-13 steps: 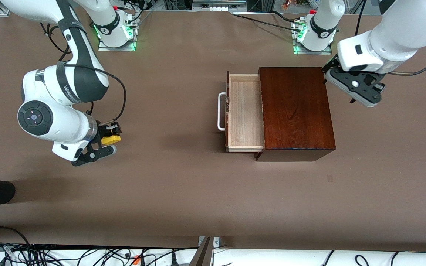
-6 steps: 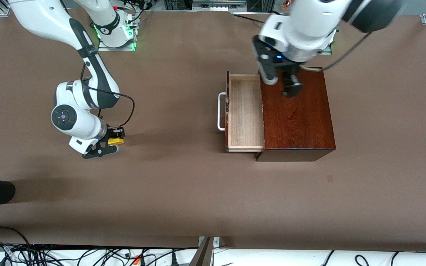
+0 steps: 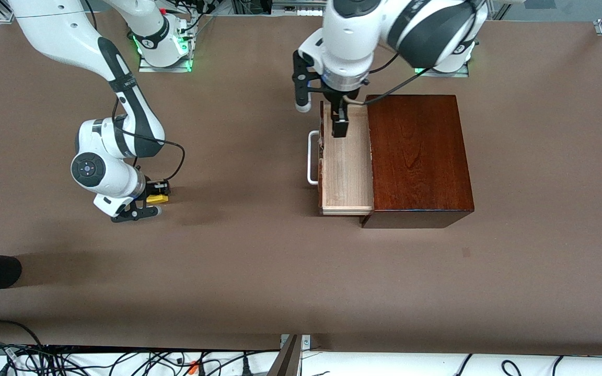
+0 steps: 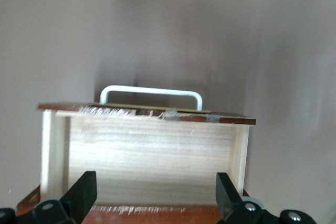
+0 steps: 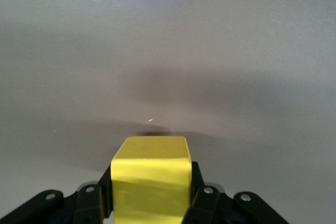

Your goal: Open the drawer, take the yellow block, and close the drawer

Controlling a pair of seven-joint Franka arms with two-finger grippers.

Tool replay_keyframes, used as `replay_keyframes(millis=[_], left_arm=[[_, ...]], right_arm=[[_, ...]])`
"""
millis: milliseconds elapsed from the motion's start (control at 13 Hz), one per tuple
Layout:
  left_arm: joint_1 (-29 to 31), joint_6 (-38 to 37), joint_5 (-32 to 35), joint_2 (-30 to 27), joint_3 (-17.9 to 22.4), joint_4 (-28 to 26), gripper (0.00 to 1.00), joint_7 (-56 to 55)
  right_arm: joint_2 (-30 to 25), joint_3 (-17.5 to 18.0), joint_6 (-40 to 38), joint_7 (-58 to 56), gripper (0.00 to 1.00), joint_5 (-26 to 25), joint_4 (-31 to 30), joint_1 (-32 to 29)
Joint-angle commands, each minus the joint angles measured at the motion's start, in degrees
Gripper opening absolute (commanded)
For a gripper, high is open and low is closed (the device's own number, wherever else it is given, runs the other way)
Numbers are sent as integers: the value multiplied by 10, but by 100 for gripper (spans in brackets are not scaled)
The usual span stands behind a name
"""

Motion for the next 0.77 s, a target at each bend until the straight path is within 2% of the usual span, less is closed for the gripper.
replay_keyframes(millis=[0,77,154,231,309,540,694], left_arm=[[-35,15,39,44,4,34,100,12],[-39,19,49,62,4,36,100,12],[-47,30,58,77,5,39,100,10],[-56,47,71,91,5,39,100,5],[-63,56,85,105,5,38,100,2],[-72,87,119,139,6,39,100,-17],[-77,92,149,158,6,39,100,-18]], right_arm=[[2,-3,8,7,37,6,-7,0],[2,-7,5,5,54,6,-7,0],[-1,-17,4,-3,62,6,-3,0],[-5,-19,4,-4,85,7,-2,1],[-12,-20,4,-2,100,7,-2,1],[-41,-31,7,4,100,10,4,0],[-85,-31,-3,1,100,10,14,1]])
